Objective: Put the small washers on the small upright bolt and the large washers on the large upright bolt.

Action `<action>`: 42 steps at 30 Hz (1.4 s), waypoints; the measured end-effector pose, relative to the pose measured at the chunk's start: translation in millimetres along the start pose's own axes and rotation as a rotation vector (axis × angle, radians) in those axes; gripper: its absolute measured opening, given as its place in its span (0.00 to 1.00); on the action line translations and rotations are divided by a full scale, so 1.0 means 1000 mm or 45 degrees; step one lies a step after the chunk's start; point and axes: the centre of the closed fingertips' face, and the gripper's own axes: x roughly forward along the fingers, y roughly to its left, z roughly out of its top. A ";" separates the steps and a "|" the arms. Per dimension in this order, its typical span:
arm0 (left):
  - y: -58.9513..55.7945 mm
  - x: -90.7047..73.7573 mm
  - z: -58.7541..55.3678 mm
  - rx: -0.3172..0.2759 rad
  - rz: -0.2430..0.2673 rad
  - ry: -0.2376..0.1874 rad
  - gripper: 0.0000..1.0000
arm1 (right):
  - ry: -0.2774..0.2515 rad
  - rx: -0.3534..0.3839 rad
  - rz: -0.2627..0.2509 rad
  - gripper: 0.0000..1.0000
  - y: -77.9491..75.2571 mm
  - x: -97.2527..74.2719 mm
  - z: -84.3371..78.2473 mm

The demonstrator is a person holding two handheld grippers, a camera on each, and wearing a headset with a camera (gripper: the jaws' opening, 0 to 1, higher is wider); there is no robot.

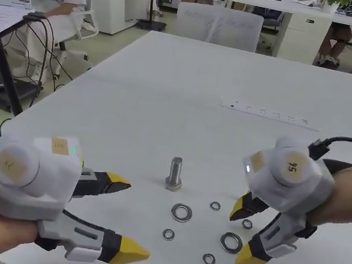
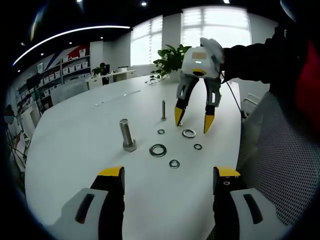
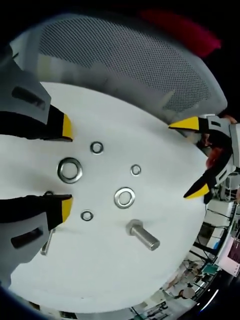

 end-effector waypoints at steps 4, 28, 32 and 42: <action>0.000 0.000 0.000 -0.002 0.000 -0.005 0.71 | 0.035 -0.006 0.016 0.41 0.000 0.004 -0.002; -0.001 0.001 0.000 -0.003 -0.006 -0.017 0.70 | 0.123 -0.025 0.013 0.31 0.003 0.011 -0.009; -0.002 0.001 0.001 -0.001 -0.006 -0.020 0.70 | 0.130 -0.022 0.012 0.30 0.003 0.012 -0.008; 0.000 0.000 0.003 0.005 -0.001 -0.030 0.69 | 0.137 -0.011 0.006 0.25 0.001 0.011 -0.008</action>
